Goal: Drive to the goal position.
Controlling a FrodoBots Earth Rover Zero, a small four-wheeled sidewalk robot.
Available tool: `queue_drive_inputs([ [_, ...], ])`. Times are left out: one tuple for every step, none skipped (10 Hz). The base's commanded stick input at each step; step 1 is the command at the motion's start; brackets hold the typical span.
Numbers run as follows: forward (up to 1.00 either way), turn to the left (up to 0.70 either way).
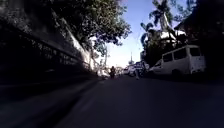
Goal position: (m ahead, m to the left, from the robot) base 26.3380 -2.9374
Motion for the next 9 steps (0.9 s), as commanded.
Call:
queue_drive_inputs([
  [0.38,0.00],
  [0.00,0.00],
  [0.00,0.00],
  [0.00,0.00],
  [0.00,0.00],
  [0.00,0.00],
  [0.00,0.00],
  [0.00,0.00],
  [0.00,0.00],
])
